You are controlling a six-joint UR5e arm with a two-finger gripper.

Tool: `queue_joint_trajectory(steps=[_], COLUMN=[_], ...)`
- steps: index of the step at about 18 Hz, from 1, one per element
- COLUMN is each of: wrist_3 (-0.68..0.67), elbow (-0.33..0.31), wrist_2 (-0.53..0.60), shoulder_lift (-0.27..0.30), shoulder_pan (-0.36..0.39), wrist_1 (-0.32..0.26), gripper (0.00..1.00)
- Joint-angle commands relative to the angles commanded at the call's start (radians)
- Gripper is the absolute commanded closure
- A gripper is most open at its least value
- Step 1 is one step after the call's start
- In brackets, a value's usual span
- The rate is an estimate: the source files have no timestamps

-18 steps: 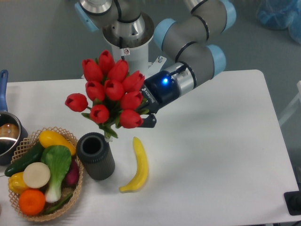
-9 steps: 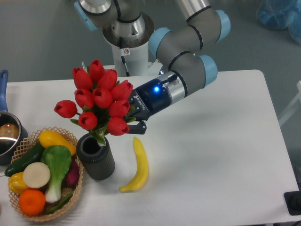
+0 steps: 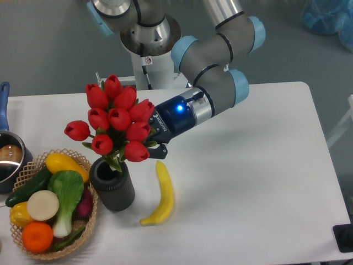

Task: Insert the flowers into the vase
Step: 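Lower the tulip stems into the grey vase opening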

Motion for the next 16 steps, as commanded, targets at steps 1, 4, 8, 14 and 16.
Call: queue_joint_trajectory(steps=[1,4,8,14,16], wrist_3=[0.002,0.003,0.003,0.046,0.048], elbow=[0.000,-0.002,-0.014,-0.041,-0.041], wrist_2=[-0.002,-0.002,0.000,-0.002,0.000], shoulder_lift=[-0.008,-0.020,-0.022,-0.026,-0.031], shoulder_pan=[-0.003,-0.012,-0.015,-0.015,-0.015], wrist_1=[0.000,0.020,0.023,0.034,0.035], gripper=[0.78,0.78,0.78,0.78,0.78])
